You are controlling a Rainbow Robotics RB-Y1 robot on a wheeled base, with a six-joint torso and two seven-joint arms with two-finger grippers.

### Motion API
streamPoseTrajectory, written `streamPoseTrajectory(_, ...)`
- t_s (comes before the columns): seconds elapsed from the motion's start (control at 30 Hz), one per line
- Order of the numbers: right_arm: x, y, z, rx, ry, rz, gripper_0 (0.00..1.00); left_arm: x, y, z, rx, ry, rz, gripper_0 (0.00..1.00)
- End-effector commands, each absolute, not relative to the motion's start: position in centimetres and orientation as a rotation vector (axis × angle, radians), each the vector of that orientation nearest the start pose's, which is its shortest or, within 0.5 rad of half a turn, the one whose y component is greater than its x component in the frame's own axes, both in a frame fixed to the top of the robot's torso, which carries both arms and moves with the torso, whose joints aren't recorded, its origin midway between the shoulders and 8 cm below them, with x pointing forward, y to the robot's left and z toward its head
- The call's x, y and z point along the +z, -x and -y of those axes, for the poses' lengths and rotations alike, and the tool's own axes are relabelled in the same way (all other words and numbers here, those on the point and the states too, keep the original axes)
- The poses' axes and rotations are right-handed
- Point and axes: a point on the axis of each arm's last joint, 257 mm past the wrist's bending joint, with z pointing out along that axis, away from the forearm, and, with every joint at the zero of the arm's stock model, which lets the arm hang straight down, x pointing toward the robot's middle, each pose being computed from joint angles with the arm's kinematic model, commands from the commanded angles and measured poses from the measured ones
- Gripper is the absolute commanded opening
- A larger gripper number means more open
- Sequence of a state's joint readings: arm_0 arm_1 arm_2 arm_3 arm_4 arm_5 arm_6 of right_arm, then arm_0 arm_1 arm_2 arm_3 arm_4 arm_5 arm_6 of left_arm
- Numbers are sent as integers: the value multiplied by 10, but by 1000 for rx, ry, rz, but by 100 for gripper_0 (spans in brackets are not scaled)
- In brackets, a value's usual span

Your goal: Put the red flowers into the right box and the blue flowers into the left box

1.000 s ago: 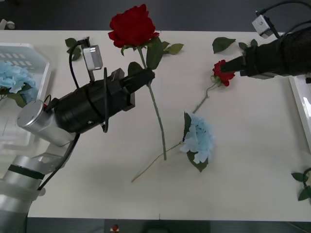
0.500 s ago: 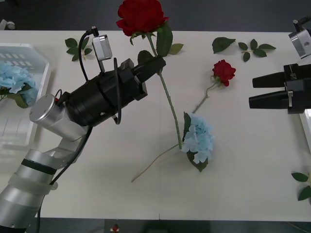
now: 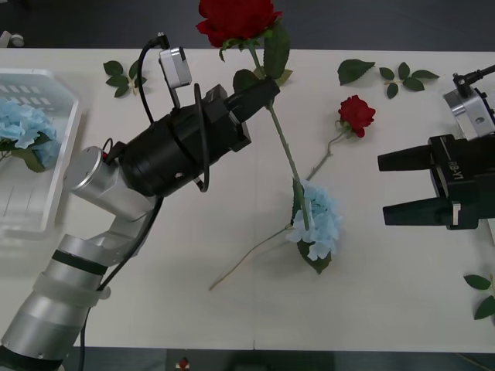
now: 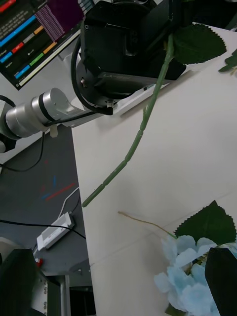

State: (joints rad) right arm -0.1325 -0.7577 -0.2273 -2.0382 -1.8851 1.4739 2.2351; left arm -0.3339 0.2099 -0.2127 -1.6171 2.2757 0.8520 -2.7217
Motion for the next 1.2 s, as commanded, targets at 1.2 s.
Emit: streamPoseTrajectory(1.2,-88,-367,35,1232,806,-1831,100,20,-424,51,-1545,-479,-1080,0)
